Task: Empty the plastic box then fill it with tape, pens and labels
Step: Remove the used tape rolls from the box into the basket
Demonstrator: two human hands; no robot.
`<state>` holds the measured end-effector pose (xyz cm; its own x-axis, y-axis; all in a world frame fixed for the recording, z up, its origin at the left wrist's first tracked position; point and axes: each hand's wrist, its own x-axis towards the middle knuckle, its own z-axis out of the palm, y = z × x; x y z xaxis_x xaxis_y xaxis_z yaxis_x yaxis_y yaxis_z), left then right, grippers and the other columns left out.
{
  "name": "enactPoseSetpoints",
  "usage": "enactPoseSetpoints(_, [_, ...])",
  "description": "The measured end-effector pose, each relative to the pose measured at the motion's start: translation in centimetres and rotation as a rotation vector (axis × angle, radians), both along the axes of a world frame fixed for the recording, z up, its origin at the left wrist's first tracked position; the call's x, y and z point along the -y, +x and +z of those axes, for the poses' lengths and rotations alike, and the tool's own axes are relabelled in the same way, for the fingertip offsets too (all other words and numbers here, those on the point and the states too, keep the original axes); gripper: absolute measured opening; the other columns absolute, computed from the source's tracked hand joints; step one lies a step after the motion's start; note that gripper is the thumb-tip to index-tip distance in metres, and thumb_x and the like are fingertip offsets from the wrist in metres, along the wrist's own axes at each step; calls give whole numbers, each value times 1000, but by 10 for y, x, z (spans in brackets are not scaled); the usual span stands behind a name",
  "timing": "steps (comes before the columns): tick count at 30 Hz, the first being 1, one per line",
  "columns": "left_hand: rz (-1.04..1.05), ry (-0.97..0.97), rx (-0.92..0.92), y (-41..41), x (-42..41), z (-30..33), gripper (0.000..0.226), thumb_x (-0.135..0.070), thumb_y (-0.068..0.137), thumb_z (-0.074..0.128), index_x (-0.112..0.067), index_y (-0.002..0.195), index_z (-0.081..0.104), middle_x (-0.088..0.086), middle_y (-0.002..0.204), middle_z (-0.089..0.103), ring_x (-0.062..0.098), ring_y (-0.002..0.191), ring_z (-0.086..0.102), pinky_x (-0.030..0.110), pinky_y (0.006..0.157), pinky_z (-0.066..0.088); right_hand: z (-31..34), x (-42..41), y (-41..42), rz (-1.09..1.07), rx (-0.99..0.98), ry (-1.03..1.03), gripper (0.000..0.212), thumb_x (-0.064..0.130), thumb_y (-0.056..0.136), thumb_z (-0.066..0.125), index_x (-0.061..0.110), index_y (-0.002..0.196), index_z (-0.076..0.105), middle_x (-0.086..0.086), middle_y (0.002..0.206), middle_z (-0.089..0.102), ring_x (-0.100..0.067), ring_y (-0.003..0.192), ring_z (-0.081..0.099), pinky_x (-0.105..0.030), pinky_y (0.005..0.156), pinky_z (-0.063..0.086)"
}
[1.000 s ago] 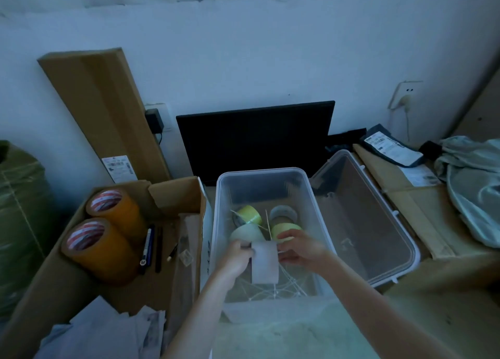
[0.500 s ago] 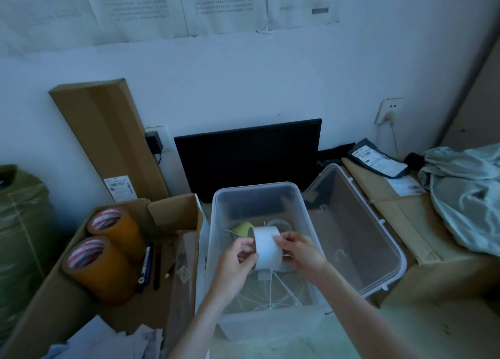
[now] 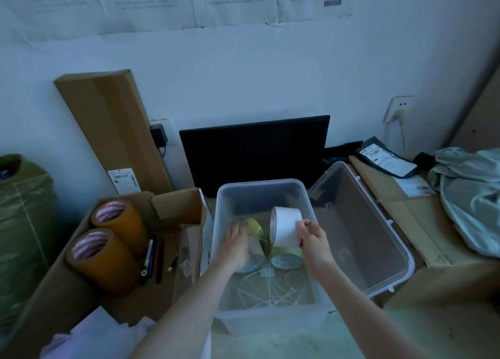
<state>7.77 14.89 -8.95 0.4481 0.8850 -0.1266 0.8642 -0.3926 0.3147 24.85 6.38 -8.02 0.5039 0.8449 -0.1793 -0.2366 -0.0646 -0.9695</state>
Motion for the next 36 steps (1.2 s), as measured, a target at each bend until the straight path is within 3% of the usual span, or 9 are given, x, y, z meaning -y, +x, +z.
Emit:
enactPoseSetpoints(2, [-58, -3, -199, 3, -4, -7, 88, -13, 86, 65, -12, 151, 6, 13, 158, 5, 32, 146, 6, 44, 118, 16, 0, -1, 1, -23, 11, -8, 17, 19, 98, 49, 13, 83, 53, -3, 73, 47, -22, 74, 43, -37, 71, 36])
enactPoseSetpoints(5, [-64, -21, -337, 5, -3, -13, 89, -15, 85, 66, -8, 151, 6, 17, 157, 8, 34, 144, 12, 44, 117, 19, 0, 0, 1, -26, 11, -13, 16, 19, 98, 49, 11, 85, 53, -5, 75, 47, -22, 74, 43, -36, 69, 38])
enactPoseSetpoints(10, [-26, 39, -300, 5, 3, -16, 70, -5, 84, 62, -8, 145, 27, 13, 146, 31, 32, 125, 45, 40, 103, 41, 0, -1, 0, -23, 69, -11, 16, 21, 97, 51, 12, 84, 55, -5, 75, 48, -23, 75, 44, -37, 70, 38])
enactPoseSetpoints(17, [-92, 34, -343, 1, 15, 15, 64, -15, 82, 71, -3, 137, 38, 12, 133, 42, 32, 110, 56, 39, 86, 49, 15, 8, -9, -54, 263, 48, 14, 18, 98, 50, 11, 87, 54, -3, 76, 53, -20, 74, 47, -31, 67, 39])
enactPoseSetpoints(21, [-18, 120, -90, -20, 32, 60, 57, -33, 81, 70, -11, 127, 44, 5, 120, 46, 25, 105, 54, 32, 71, 43, 46, 27, -15, -77, 375, 125, 11, 14, 98, 49, 11, 89, 55, 1, 76, 57, -13, 71, 50, -26, 63, 40])
enactPoseSetpoints(23, [80, 126, 100, -33, 46, 76, 62, -39, 79, 71, -17, 130, 45, 1, 123, 47, 21, 105, 53, 28, 72, 39, 60, 44, -16, -100, 409, 181, 10, 12, 98, 49, 12, 90, 55, 2, 79, 59, -7, 71, 52, -19, 62, 42])
enactPoseSetpoints(27, [175, 47, 512, -36, 83, 89, 63, -38, 73, 78, -26, 126, 47, -7, 122, 52, 10, 100, 57, 26, 76, 50, 75, 87, -17, -230, 419, 219, 9, 9, 97, 49, 8, 92, 56, 4, 77, 59, 5, 64, 51, -10, 59, 41])
enactPoseSetpoints(30, [164, -37, 674, -21, 118, 92, 60, -37, 72, 80, -31, 121, 46, -14, 115, 54, 4, 97, 59, 10, 64, 41, 76, 126, -19, -332, 376, 233, 11, 7, 97, 50, 10, 90, 57, 3, 75, 57, 3, 63, 50, -12, 60, 41])
enactPoseSetpoints(36, [-8, -239, 829, 14, 187, 78, 59, -25, 67, 80, -24, 117, 49, -15, 108, 55, -5, 91, 60, 8, 69, 48, 66, 230, -12, -590, 295, 167, 14, 10, 97, 49, 14, 87, 58, 14, 72, 58, 0, 67, 49, -13, 61, 39])
